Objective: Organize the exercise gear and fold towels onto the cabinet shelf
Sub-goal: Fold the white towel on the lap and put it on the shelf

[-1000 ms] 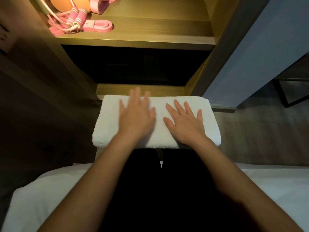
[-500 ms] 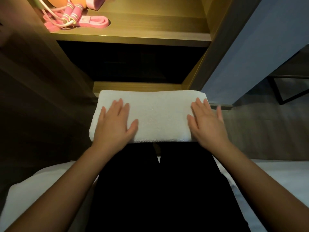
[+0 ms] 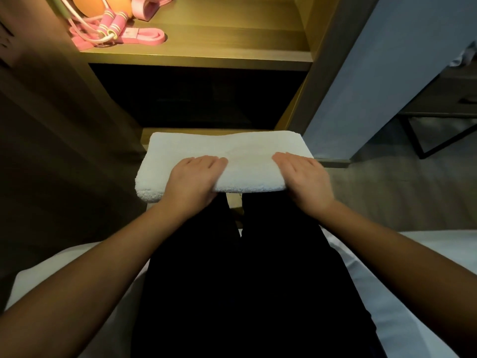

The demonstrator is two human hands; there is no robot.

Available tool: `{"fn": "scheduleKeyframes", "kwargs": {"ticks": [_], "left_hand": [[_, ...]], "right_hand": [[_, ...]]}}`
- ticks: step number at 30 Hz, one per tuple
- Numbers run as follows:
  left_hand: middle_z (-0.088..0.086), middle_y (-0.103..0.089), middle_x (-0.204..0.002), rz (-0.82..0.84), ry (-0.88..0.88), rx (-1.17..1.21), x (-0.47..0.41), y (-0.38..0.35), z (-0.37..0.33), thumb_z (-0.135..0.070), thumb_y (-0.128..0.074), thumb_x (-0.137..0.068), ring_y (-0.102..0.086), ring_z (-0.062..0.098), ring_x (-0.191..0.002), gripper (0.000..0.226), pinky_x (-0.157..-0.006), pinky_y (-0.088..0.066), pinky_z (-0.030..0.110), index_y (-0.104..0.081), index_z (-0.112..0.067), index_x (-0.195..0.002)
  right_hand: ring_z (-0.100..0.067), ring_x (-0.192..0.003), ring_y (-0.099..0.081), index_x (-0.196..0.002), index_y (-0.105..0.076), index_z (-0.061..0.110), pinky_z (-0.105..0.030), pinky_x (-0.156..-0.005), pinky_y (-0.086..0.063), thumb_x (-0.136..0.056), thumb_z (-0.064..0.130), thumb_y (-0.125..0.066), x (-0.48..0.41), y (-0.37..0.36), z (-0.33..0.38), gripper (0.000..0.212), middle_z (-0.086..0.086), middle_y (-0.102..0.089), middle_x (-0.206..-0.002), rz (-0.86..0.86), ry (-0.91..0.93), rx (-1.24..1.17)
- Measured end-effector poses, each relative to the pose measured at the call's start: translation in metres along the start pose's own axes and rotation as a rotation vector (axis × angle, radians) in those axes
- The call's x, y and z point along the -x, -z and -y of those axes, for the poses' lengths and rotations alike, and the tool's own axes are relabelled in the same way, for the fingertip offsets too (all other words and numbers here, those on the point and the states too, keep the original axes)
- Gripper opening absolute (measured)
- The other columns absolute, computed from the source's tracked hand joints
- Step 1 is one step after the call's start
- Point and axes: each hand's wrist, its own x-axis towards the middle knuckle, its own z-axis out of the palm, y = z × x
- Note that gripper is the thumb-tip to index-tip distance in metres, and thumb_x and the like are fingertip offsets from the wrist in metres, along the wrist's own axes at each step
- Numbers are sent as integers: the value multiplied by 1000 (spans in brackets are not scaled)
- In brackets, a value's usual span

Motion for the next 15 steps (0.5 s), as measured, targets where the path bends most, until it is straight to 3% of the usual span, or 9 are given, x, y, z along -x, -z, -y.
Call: {"fn": "scheduleKeyframes", "kwargs": {"ticks": [4, 6, 10, 13, 15], "left_hand": [[4, -70, -108, -13, -14, -27, -1, -1, 0, -34, -87, -62, -67, 28, -91, 62, -75, -50, 34, -62, -15, -116], [5, -69, -111, -7, -20, -1, -2, -1, 1, -33, -83, -68, -66, 29, -95, 58, -78, -51, 36, -61, -15, -119], [1, -65, -116, 0, 9, 21, -7, 2, 4, -36, -71, -79, -62, 27, -103, 53, -80, -51, 38, -55, -20, -127], [0, -65, -116, -3, 33, 12, -12, 4, 5, -39, -69, -80, -62, 27, -100, 54, -76, -50, 38, -53, -22, -129], [2, -67, -113, -18, 33, 18, -13, 4, 5, -39, -70, -79, -63, 29, -97, 54, -74, -51, 38, -55, -21, -127]], "right_hand": [[-38, -100, -66, -119, -61, -1, -46, -82, -54, -78, 10, -76, 20, 0, -24, 45, -19, -67, -115, -73, -33, -15], [-38, -103, -65, -119, -61, -1, -49, -89, -50, -73, 7, -81, 23, 0, -29, 51, -19, -66, -117, -38, -44, -20], [-31, -132, -47, -139, -45, 10, -56, -115, -18, -72, 30, -83, 21, 11, -28, 79, -10, -52, -140, 119, -117, -21], [-28, -145, -26, -150, -26, 16, -58, -116, -6, -70, 45, -78, 2, 14, 3, 99, -7, -36, -153, 116, -50, 19], [-27, -147, -21, -153, -20, 18, -53, -117, -3, -73, 43, -77, -17, 8, 29, 101, -5, -30, -156, 169, -5, -6]]}}
